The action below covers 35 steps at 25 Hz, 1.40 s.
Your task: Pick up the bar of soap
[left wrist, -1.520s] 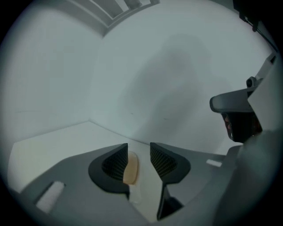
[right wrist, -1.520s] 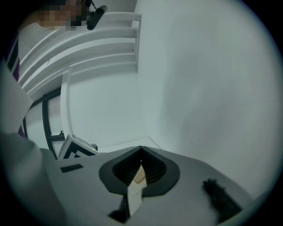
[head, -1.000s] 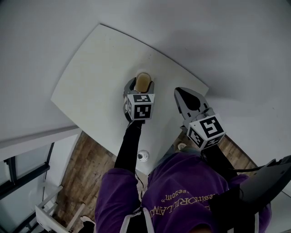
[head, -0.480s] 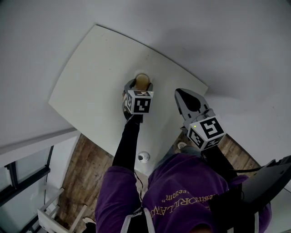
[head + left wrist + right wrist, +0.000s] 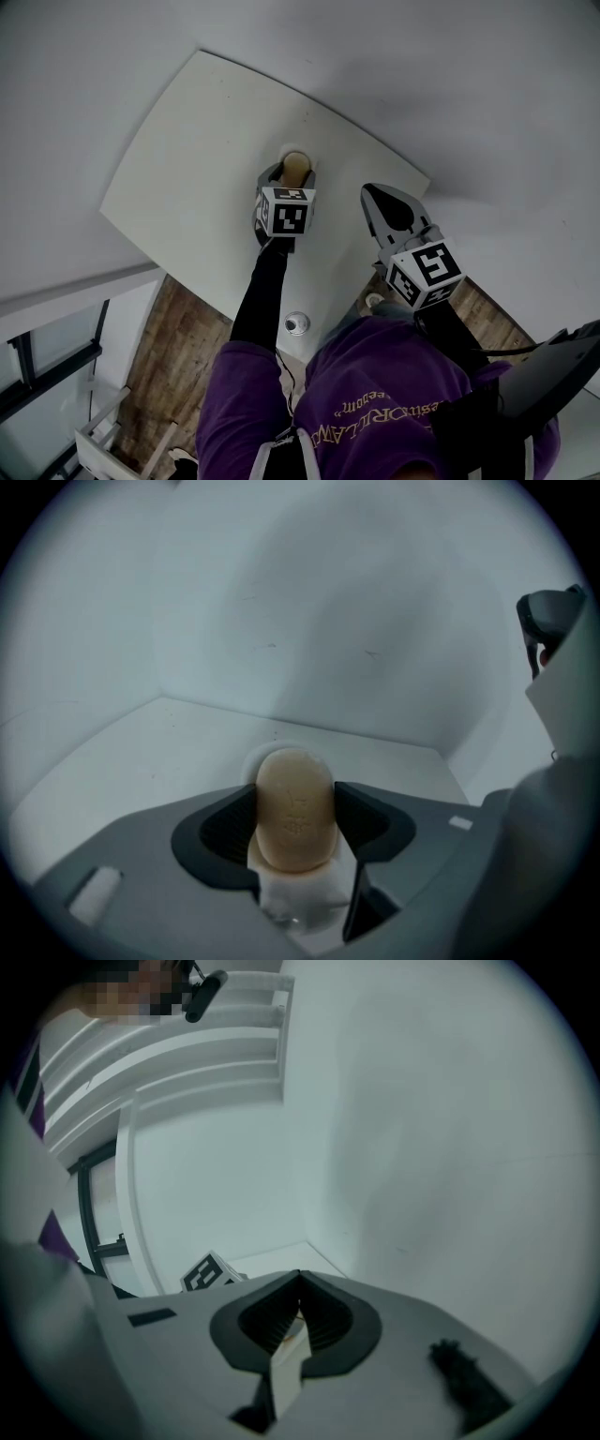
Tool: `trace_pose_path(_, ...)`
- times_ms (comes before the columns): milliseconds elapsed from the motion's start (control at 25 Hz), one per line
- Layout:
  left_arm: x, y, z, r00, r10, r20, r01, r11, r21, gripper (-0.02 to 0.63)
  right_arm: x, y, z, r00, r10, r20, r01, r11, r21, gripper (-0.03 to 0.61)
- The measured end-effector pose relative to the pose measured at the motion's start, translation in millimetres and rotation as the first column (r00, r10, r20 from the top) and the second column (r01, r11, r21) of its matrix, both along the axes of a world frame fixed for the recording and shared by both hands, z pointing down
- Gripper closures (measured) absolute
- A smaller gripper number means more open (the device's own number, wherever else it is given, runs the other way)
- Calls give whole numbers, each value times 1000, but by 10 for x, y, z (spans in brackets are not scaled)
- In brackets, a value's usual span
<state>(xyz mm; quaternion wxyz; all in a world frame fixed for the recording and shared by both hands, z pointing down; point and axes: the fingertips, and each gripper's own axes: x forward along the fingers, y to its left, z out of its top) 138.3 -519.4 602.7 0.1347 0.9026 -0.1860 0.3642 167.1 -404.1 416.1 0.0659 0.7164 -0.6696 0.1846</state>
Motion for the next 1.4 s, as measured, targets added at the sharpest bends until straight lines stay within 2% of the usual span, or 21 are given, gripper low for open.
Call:
trace_pose_path(320,-36,-5,-37,1000,-12,-10,12,999,51,353,7,24,-19,1000,5,-9,-5,1000,6,569)
trace_pose_path(560,-101,-39,-314,993,-66,-99,77,992,104,354,4,22,-65,1000,2,-16,-1,1000,21,569)
trace_pose_path(760,-184,-38,-634,975,-105,-194,136,978,158,354,-33,-10,-110,1000,-19,-24,20,999,44,569)
trace_pose_path(1040,-370,-10,-1232,930,-160,-331,242,944,223,354,-92,-62,-296,996,-64,-57,69,994,88,569)
trace_pose_path(1400,-784,146,-1953,842,-225,-490,405,864,300,354,-260,-178,-652,985,-141,-99,157,972,174,569)
